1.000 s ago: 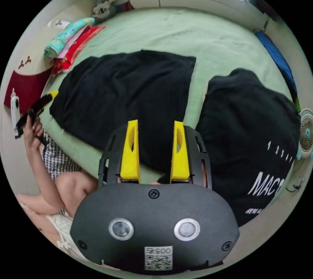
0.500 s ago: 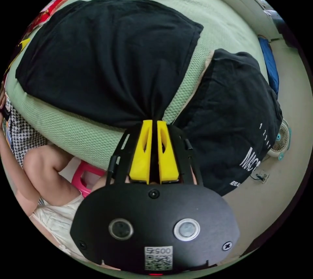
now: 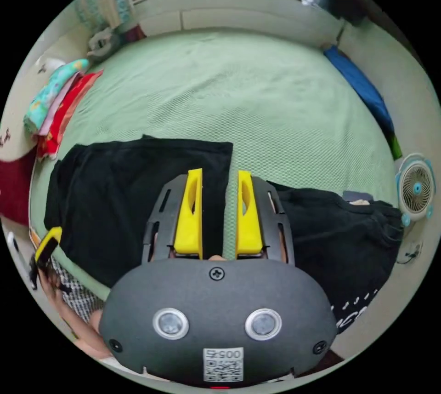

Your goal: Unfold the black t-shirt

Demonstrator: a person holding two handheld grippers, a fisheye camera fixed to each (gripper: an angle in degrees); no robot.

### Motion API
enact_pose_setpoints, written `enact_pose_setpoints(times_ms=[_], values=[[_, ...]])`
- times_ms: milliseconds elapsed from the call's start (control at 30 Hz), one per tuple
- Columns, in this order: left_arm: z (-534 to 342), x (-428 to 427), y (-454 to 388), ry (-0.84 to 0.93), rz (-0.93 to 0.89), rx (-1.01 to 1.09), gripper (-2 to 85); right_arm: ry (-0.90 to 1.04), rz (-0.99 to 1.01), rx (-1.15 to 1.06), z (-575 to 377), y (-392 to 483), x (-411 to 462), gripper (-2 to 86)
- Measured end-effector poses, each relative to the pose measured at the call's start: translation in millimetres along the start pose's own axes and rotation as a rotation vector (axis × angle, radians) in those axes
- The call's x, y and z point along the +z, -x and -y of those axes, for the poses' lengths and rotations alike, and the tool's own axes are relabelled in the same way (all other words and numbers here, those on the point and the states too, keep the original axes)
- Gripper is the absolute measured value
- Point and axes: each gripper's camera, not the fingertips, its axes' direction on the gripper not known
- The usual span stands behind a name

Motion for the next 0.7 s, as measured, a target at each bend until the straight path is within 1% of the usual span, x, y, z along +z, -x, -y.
enact_pose_setpoints(times_ms=[100, 200, 267, 367, 467, 567, 600, 700], values=[[2, 3, 4, 0.011, 0.022, -0.024, -0.7, -0.023, -0.024, 0.074, 2, -10, 14, 9.5], [4, 7, 5, 0.017, -0.028, -0.041, -0.7, -0.019, 0.078, 0.127, -4, -18, 21, 7.6], [5, 9, 0, 0.021, -0.029, -0.027, -0.7, -0.010, 0.115, 0.127, -11, -17, 25, 6.4], [4, 12, -8, 0.043, -0.002, 0.000, -0.7, -0.018, 0.054, 0.106, -25, -9, 22, 0.8], [-1, 6, -11, 0.024, 0.000, -0.005, -0.7, -0.136, 0.034, 0.099, -48, 1, -5, -1.0], [-10, -5, -9, -0.020, -0.024, -0.042, -0.7, -0.260, 0.016, 0.032, -81, 16, -46, -1.2], [-12, -7, -8, -0.026, -0.026, -0.046, -0.7, -0.309, 0.031, -0.015, -100, 23, -68, -1.2], [-20, -17, -7, -0.044, 0.012, -0.065, -0.7, -0.367, 0.102, -0.110, -159, 35, -123, -1.2]])
